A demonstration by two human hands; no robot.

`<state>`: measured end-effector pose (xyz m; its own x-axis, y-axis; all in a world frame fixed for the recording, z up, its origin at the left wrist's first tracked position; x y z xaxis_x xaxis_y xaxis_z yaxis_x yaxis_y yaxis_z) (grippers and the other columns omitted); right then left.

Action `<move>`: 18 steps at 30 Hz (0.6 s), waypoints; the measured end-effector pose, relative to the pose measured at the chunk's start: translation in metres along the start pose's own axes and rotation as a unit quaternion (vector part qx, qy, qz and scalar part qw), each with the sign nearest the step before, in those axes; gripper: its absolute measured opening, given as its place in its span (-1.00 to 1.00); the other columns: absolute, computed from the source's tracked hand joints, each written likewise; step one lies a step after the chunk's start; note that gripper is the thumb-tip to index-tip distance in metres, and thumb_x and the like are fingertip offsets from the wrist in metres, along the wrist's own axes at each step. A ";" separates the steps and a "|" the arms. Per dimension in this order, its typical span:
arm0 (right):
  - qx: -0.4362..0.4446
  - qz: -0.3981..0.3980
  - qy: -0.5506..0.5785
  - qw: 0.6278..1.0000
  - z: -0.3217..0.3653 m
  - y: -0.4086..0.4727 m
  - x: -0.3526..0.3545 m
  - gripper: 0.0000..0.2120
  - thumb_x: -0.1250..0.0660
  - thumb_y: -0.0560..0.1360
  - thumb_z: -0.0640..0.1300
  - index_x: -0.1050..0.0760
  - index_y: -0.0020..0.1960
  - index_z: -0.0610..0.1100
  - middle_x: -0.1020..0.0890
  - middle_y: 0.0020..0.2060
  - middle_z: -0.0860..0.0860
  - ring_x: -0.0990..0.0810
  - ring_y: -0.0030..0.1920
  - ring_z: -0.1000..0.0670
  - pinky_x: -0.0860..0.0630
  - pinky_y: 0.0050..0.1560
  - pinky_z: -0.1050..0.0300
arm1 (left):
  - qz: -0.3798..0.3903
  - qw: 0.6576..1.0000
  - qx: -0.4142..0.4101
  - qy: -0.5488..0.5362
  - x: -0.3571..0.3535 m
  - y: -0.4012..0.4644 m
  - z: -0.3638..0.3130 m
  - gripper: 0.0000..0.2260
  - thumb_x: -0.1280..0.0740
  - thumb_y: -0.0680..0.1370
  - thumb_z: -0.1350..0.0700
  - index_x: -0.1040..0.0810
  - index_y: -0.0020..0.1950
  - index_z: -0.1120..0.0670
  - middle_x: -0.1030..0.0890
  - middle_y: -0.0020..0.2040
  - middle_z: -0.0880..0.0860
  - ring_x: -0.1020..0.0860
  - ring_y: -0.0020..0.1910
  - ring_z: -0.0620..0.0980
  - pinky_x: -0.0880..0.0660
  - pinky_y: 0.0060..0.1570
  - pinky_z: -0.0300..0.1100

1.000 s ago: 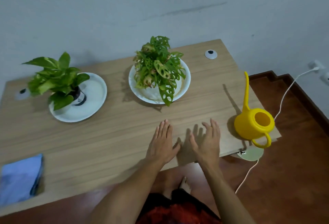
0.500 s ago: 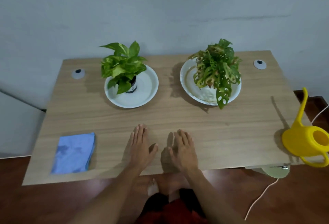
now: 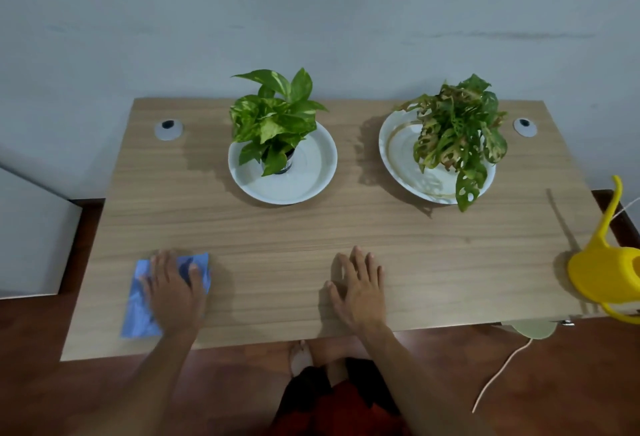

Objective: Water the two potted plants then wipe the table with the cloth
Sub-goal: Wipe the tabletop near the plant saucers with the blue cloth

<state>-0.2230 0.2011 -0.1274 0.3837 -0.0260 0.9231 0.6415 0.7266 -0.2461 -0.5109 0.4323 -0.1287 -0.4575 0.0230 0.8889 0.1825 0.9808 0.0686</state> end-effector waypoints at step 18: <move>0.017 -0.043 -0.027 0.999 -0.005 -0.001 0.006 -0.45 -0.14 0.51 0.27 -0.33 0.45 0.12 -0.31 0.51 -0.03 -0.25 0.51 -0.20 -0.24 0.46 -0.20 | 0.121 0.968 -0.135 0.176 -0.034 -0.013 -0.019 -0.42 -0.05 0.60 -0.23 -0.29 0.59 -0.07 -0.15 0.64 0.15 -0.11 0.57 0.37 0.40 0.43 0.28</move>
<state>-0.2175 0.1971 -0.1228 0.2915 -0.0531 0.9551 0.6475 0.7459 -0.1561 -0.4814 0.4151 -0.1508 -0.0567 0.1308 0.9898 0.4889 0.8680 -0.0867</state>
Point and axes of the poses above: each hand's wrist, its own y-axis towards the middle knuckle, its own x-axis out of the back of the hand, z = x × y, the point moved 7 cm from there along y, towards the middle knuckle
